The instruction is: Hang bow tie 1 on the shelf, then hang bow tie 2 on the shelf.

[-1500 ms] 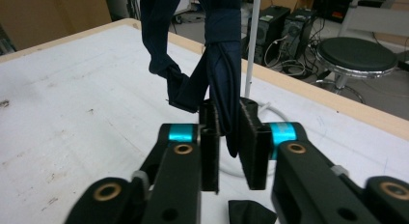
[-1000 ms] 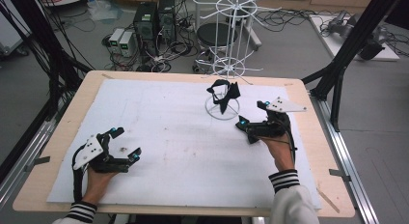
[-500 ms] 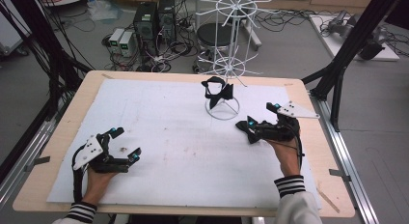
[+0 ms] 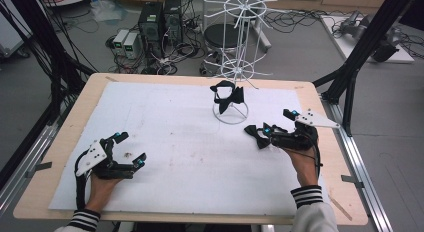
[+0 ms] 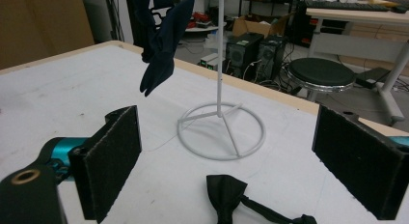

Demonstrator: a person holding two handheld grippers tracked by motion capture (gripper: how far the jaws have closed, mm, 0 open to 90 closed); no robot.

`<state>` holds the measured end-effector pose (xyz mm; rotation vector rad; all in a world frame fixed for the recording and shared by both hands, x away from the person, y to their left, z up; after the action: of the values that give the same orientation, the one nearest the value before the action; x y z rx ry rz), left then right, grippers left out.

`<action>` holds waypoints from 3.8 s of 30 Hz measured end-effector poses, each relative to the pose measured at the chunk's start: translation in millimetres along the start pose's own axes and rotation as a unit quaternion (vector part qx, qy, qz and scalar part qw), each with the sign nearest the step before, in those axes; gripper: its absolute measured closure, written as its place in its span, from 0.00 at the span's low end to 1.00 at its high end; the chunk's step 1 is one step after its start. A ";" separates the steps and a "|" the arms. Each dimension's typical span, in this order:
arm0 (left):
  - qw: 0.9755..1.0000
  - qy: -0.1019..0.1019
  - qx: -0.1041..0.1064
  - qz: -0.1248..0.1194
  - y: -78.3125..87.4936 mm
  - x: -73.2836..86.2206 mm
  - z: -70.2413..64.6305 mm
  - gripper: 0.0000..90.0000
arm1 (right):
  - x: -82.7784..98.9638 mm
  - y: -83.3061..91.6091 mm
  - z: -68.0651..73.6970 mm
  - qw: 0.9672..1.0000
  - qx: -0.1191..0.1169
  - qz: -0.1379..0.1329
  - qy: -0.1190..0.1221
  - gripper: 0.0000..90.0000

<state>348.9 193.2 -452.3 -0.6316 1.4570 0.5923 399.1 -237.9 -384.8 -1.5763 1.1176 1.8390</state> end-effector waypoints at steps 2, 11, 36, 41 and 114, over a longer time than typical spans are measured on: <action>1.000 0.000 0.000 0.000 0.0 0.0 0.0 0.02 | 0.3 2.8 -0.3 1.000 0.002 -0.002 0.001 0.10; 1.000 0.000 0.000 -0.001 0.1 0.0 -0.1 0.02 | 4.6 9.7 -5.6 1.000 0.013 -0.007 -0.008 0.10; 1.000 0.001 0.000 -0.002 0.2 -0.1 0.0 0.02 | 5.2 2.1 -12.5 1.000 0.019 0.016 -0.005 0.10; 1.000 0.001 0.000 -0.001 0.3 -0.1 0.0 0.02 | 11.5 -3.7 -14.5 0.999 0.014 0.039 -0.008 0.11; 1.000 0.001 0.001 -0.002 0.8 -0.2 0.1 0.02 | 95.7 -73.5 -13.1 0.922 -0.043 0.384 0.021 0.85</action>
<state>348.4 193.8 -452.1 -0.6337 1.4579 0.5861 442.2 -222.2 -497.2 -1.3110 1.8888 2.3531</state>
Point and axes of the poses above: each handheld gripper's, and its own axes: y roughly backward along the jaws, x roughly out of its underside, z roughly to its left, the point moved 9 cm from there along -y, roughly forward along the jaws
